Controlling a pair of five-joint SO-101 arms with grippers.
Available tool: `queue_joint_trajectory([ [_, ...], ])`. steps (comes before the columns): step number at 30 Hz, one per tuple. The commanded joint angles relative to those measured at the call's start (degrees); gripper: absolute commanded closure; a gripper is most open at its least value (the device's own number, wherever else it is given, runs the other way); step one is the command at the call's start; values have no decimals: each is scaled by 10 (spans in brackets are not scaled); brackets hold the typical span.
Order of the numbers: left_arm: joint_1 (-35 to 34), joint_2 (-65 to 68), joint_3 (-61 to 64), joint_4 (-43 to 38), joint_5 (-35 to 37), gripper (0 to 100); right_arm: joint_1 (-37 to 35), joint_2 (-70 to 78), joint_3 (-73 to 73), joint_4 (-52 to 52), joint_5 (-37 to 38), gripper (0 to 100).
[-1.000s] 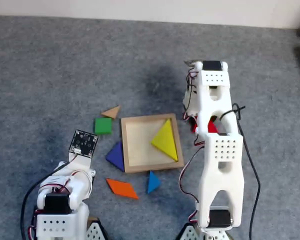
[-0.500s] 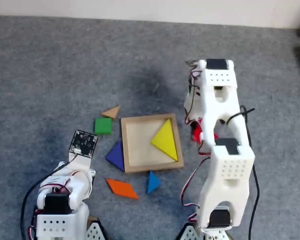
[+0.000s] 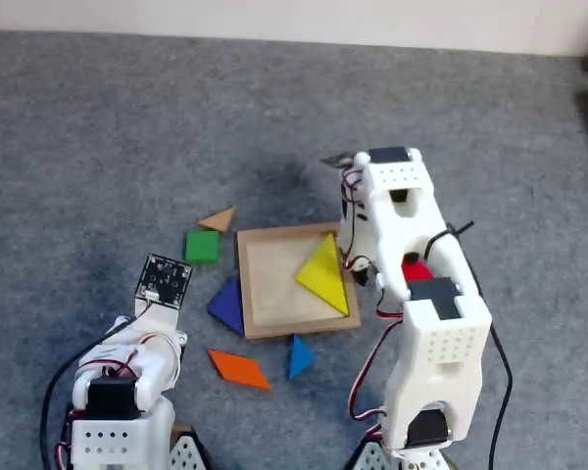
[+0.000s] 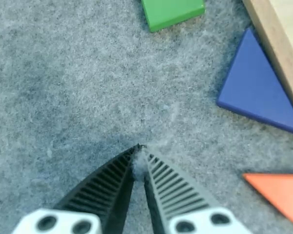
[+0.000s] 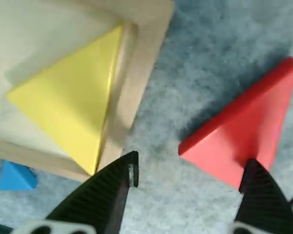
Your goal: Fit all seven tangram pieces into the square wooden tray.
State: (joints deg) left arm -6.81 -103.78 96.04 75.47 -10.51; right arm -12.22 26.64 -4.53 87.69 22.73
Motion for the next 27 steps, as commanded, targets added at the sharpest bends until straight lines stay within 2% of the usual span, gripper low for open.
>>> queue_joint_trajectory([
  [1,-7,-7,11,2,6,995,31,-40,15,-37,16,684],
  [8,-7,-7,11,2,6,995,47,-40,74,-95,30,684],
  [14,-7,-7,11,2,6,995,55,-40,74,-96,30,690],
  [18,-7,-7,11,2,6,995,55,-40,74,-97,30,746],
  [27,-7,-7,11,2,6,995,62,-66,52,-78,26,745],
])
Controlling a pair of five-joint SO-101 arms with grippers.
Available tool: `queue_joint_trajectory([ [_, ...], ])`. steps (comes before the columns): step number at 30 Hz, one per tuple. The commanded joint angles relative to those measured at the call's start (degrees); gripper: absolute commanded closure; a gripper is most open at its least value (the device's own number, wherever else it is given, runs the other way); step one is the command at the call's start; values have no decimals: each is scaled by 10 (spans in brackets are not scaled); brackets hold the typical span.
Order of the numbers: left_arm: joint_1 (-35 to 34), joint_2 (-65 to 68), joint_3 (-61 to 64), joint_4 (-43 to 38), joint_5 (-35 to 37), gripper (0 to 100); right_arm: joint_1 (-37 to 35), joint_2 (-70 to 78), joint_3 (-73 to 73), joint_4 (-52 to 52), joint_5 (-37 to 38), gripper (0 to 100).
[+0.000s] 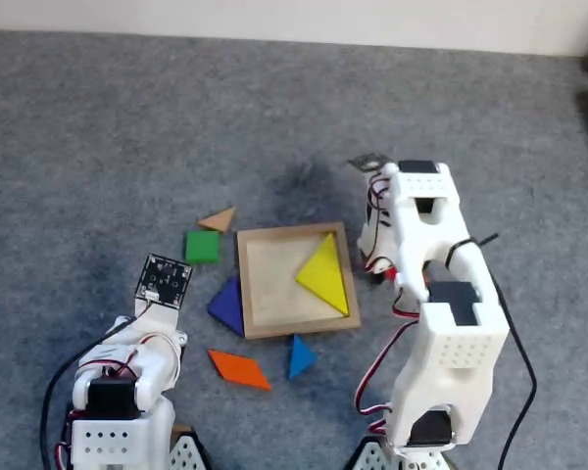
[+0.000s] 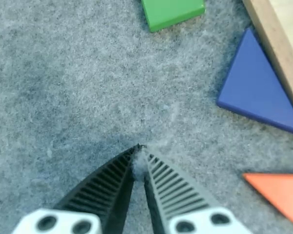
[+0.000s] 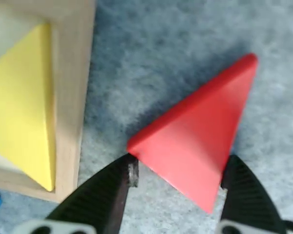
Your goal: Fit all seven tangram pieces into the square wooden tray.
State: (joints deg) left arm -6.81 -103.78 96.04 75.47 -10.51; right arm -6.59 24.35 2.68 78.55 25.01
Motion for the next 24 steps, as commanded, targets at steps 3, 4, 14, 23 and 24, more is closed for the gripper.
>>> queue_joint_trajectory([
  [3,-7,-7,11,2,6,995,-1,-73,-32,32,4,745],
  [4,-7,-7,11,2,6,995,-7,-82,-32,36,4,745],
  [14,-7,-7,11,2,6,995,-49,-82,-31,21,-11,745],
  [23,-7,-7,11,2,6,995,-8,43,-42,-5,-11,745],
  [24,-7,-7,11,2,6,995,-6,50,-52,-4,-4,745],
])
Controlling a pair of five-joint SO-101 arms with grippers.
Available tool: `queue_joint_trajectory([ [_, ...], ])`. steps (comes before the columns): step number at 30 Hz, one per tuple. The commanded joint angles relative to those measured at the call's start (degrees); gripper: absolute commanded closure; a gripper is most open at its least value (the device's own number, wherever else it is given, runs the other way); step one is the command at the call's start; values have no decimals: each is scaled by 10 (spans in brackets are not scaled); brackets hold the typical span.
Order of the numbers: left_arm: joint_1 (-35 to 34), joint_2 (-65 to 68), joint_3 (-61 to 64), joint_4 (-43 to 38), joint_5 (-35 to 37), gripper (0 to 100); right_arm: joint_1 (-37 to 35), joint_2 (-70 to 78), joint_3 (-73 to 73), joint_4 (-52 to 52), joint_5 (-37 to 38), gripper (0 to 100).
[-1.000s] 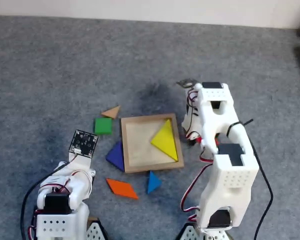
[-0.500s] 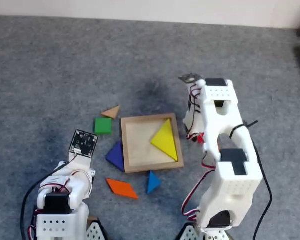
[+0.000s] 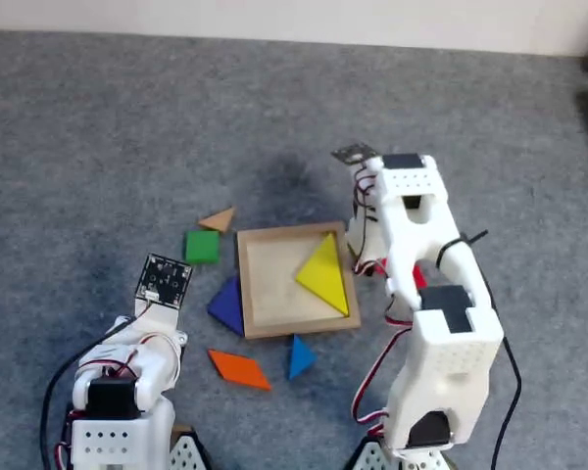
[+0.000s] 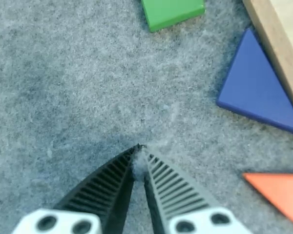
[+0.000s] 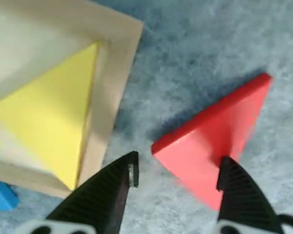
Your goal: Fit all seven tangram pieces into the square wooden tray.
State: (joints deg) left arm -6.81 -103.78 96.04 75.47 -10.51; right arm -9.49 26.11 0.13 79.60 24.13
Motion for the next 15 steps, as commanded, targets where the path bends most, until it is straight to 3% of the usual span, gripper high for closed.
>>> queue_joint_trajectory([
  [1,-7,-7,11,2,6,995,25,36,-35,-14,10,745],
  [10,-7,-7,11,2,6,995,25,46,-45,-12,13,753],
  [15,-7,-7,11,2,6,995,35,46,-51,-13,13,817],
])
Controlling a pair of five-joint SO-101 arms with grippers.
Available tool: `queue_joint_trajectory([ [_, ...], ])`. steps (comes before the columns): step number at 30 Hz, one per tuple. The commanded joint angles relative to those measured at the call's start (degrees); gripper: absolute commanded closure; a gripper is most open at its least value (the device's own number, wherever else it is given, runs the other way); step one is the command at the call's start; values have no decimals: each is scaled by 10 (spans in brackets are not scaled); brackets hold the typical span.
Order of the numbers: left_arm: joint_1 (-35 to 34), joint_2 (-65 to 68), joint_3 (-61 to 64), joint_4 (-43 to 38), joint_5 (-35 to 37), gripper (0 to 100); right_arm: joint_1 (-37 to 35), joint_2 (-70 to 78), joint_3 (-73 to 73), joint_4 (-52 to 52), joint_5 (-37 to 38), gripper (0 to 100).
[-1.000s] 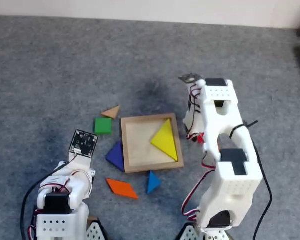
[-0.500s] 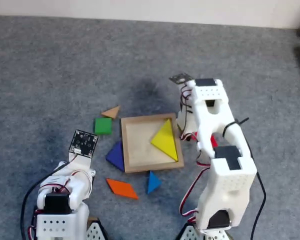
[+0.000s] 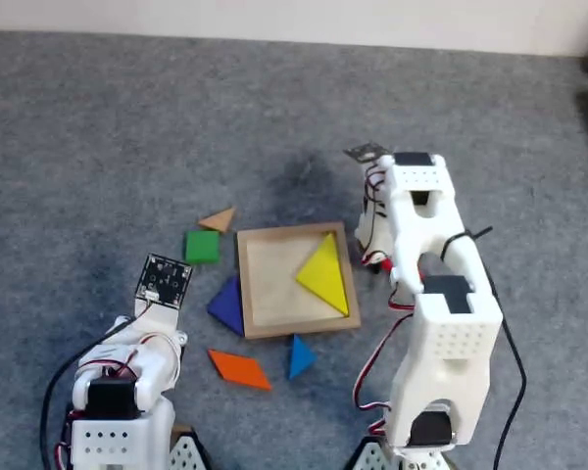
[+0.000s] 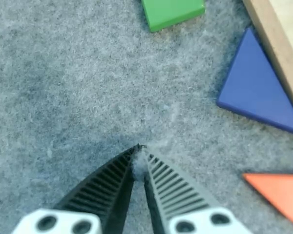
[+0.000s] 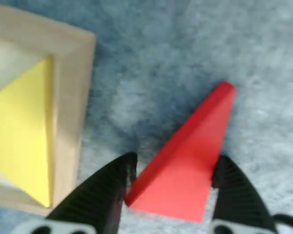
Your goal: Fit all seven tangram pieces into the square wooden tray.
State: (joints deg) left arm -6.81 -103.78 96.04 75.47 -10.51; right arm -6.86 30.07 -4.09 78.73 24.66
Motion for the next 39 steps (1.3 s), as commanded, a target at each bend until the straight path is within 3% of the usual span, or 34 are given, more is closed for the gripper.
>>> queue_joint_trajectory([
  [1,-7,-7,11,2,6,995,10,6,-9,-4,7,827],
  [16,-7,-7,11,2,6,995,20,-97,-7,30,9,885],
  [20,-7,-7,11,2,6,995,17,-109,-6,26,11,995],
  [25,-7,-7,11,2,6,995,17,-110,-7,28,11,994],
  [31,-7,-7,11,2,6,995,0,-147,-9,46,73,994],
  [39,-7,-7,11,2,6,995,-97,-236,-7,42,172,994],
])
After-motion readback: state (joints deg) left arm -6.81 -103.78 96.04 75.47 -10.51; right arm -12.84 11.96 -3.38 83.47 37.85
